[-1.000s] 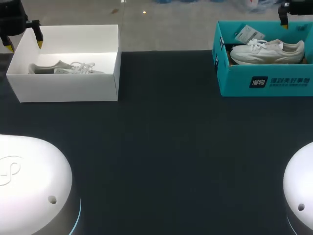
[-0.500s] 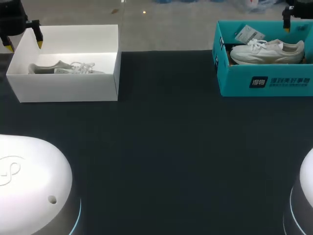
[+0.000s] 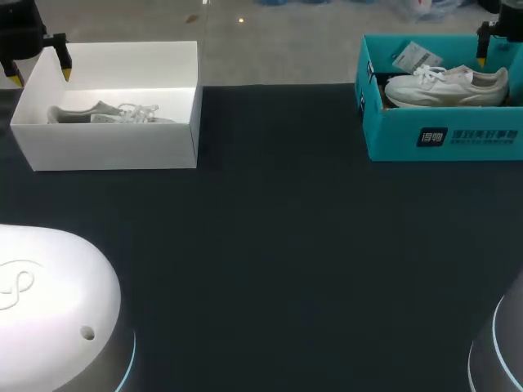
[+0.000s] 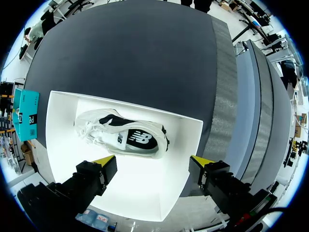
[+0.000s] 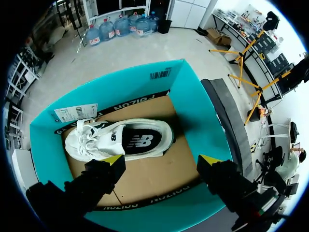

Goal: Take the shoe out of the shoebox, open the shoe tongue, remove and reinsert the insole, then place the shoe into the shoebox

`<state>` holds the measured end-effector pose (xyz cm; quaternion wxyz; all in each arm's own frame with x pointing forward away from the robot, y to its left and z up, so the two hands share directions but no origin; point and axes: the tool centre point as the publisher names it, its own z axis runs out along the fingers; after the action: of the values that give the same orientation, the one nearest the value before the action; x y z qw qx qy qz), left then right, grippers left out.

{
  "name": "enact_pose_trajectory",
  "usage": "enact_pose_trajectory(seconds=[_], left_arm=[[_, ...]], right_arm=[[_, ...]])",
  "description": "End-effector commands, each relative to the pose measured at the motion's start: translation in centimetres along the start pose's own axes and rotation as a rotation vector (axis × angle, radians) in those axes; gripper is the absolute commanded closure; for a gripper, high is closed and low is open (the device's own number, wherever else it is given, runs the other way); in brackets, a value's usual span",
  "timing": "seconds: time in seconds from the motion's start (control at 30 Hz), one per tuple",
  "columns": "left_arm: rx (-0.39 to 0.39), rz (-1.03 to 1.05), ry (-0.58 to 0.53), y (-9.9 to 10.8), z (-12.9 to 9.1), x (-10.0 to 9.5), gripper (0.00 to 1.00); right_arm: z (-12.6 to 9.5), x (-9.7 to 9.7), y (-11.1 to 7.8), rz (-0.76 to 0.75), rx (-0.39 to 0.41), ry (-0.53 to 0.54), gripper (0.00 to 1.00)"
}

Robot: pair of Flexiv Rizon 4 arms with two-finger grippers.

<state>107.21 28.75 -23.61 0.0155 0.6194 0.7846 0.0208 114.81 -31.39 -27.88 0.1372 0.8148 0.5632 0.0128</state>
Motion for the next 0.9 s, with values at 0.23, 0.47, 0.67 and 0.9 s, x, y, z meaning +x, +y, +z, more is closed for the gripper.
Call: enact_pose_trajectory(seconds=[0.23,0.47,0.67,0.9], left_arm=[[0.001,0.001,0.001,0.0,-0.1,0.1,0.0],[0.001,0.001,0.001,0.0,-0.1,0.1,0.0],[0.001,0.001,0.001,0.0,-0.1,0.1,0.0],[0.001,0.001,0.001,0.0,-0.1,0.1,0.0]], right_arm=[[3.4,0.2,1.0,-0.038,0.078,0.019,0.0],[5.1,0.4,1.7,-0.018,0.104,0.014,0.0],[6.1,0.1,2.5,0.056,0.133,0.024,0.0],[7.2,-0.3,3.2,0.086,0.114,-0.054,0.0]])
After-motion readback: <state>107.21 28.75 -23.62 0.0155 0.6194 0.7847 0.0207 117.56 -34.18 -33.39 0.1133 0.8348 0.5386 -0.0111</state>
